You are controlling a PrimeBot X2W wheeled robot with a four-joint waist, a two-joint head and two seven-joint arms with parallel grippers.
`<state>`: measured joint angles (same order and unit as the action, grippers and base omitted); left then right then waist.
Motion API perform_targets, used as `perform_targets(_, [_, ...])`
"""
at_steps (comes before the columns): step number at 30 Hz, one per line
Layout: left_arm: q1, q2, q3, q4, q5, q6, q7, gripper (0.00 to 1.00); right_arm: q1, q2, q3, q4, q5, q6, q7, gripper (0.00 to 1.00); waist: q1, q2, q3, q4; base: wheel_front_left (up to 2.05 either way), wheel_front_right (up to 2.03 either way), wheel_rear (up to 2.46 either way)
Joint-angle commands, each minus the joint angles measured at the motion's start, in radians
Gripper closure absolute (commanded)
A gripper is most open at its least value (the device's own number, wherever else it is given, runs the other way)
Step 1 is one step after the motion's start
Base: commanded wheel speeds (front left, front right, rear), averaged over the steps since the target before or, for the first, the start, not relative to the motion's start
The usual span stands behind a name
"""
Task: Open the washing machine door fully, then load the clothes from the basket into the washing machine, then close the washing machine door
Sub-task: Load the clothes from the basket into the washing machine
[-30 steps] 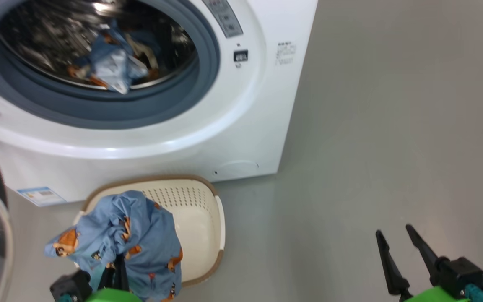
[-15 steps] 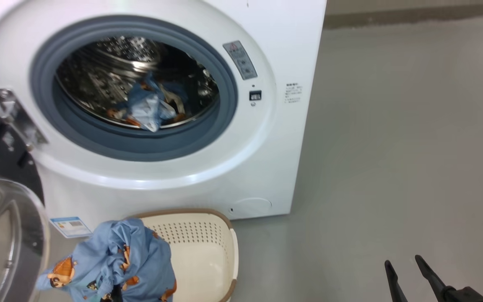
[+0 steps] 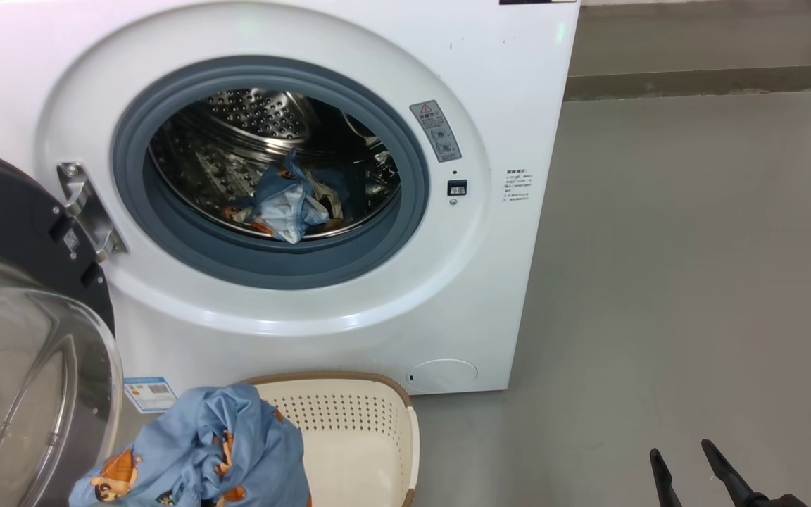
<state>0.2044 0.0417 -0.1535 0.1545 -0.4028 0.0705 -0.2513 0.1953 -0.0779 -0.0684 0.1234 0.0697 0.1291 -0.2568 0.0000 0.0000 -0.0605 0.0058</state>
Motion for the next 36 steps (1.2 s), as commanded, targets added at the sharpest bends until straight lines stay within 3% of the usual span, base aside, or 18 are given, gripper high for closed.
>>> perform_targets(1, [-0.019, 0.009, 0.027, -0.036, 0.004, 0.002, -0.010, 1.00, -0.012, -0.010, 0.027, -0.029, -0.009, 0.002, -0.005, 0.00, 0.0000, 0.0000, 0.002, -0.002, 0.00, 0.00, 0.00])
perform_targets(12, [-0.037, 0.009, 0.019, -0.064, 0.011, -0.011, -0.010, 1.00, -0.028, -0.006, 0.037, -0.029, -0.001, 0.002, -0.005, 0.00, 0.0000, 0.0000, 0.045, -0.045, 0.00, 0.00, 0.00])
perform_targets(18, [-0.127, 0.009, 0.011, -0.032, 0.031, -0.008, -0.010, 1.00, -0.055, 0.005, 0.058, -0.024, 0.010, 0.002, -0.005, 0.00, 0.0000, 0.0000, 0.104, -0.091, 0.00, 0.00, 0.00])
perform_targets(28, [-0.408, 0.020, 0.064, 0.103, 0.048, 0.003, -0.010, 1.00, -0.173, 0.013, 0.104, -0.028, 0.049, 0.002, -0.005, 0.00, 0.0000, 0.0000, 0.272, -0.182, 0.00, 0.00, 0.00])
perform_targets(36, [-0.716, 0.103, 0.120, 0.269, 0.064, 0.013, -0.009, 1.00, -0.291, 0.023, 0.186, -0.020, 0.096, 0.002, -0.005, 0.00, 0.0000, 0.0000, 0.418, -0.272, 0.00, 0.00, 0.00])
